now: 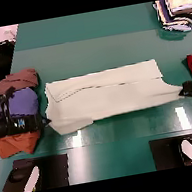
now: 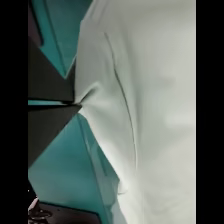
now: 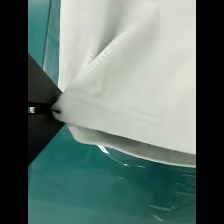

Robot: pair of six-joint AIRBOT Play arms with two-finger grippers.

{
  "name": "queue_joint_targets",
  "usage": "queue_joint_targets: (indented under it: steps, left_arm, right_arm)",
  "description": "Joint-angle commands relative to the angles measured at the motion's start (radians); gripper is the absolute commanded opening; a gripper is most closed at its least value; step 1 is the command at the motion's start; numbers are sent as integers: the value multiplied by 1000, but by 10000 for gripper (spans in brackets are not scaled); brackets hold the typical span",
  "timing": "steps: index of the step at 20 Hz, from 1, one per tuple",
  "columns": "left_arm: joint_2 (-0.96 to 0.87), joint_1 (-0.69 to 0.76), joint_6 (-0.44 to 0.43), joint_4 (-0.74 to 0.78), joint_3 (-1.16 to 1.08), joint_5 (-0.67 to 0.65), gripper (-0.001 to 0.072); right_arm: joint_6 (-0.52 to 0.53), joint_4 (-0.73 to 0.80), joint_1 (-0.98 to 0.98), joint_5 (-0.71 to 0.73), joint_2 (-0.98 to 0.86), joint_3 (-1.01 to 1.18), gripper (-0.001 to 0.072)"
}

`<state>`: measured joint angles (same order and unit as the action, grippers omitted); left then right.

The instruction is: Fold the shirts.

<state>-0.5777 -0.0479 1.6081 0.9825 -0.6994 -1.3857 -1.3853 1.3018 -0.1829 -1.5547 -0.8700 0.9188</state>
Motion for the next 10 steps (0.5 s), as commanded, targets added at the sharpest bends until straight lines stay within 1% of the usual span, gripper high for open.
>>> queue_joint_targets:
  steps: [1,3,5,8,10]
  left_arm:
    - [-194,-1,-100,3,-95,132,20]
    - [-366,-1,-148,5,-163,223,20]
    - [-533,-1,-182,7,-254,286,21]
    - [-755,-1,-229,5,-413,324,21]
    - [-860,-1,-230,5,-496,331,22]
  right_arm:
    - [-6,8,74,90,-134,143,16]
    - [-32,7,99,153,-273,227,16]
    - [-36,-15,100,174,-412,314,16]
    - [-36,-83,100,187,-593,440,17]
    - [-36,-133,100,201,-690,516,18]
